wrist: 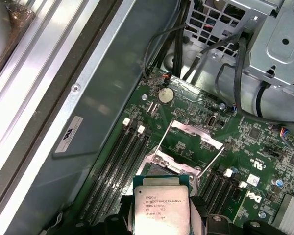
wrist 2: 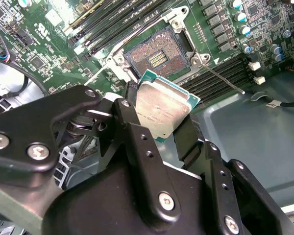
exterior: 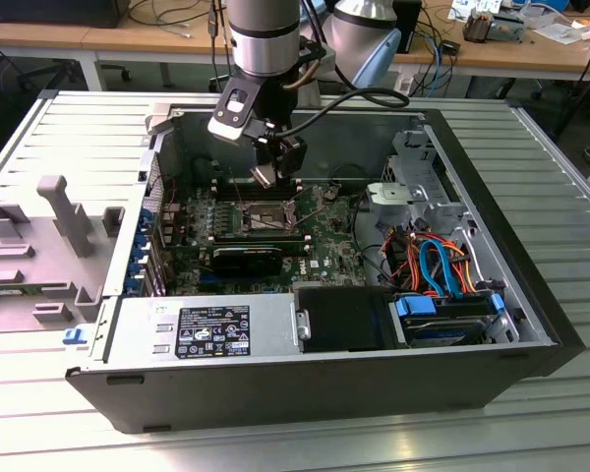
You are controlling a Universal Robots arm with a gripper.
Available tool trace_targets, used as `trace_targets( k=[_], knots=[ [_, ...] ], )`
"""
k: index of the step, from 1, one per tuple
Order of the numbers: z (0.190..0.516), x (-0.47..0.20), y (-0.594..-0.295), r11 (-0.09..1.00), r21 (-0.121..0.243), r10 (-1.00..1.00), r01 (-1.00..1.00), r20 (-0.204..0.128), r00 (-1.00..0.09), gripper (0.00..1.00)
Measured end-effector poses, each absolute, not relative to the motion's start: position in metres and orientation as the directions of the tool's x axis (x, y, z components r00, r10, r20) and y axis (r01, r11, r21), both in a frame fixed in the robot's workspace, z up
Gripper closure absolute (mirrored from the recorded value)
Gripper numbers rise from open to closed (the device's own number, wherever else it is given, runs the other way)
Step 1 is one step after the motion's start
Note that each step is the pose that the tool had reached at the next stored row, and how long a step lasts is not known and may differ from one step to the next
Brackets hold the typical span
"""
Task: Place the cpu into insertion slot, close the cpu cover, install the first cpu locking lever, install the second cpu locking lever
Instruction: 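Place the cpu into insertion slot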
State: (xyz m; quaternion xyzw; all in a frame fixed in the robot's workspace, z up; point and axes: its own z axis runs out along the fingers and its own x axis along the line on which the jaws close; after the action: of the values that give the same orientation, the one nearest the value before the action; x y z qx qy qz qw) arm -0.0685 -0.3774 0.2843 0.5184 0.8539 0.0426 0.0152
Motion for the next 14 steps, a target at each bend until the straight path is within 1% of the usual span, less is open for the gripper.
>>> trace_targets(
  k=[14],
  knots=[
    [0.2843,-0.0685,-0.3774,0.442,0.088,0.895,0.893,0.018,-0.445,0.45]
  ],
)
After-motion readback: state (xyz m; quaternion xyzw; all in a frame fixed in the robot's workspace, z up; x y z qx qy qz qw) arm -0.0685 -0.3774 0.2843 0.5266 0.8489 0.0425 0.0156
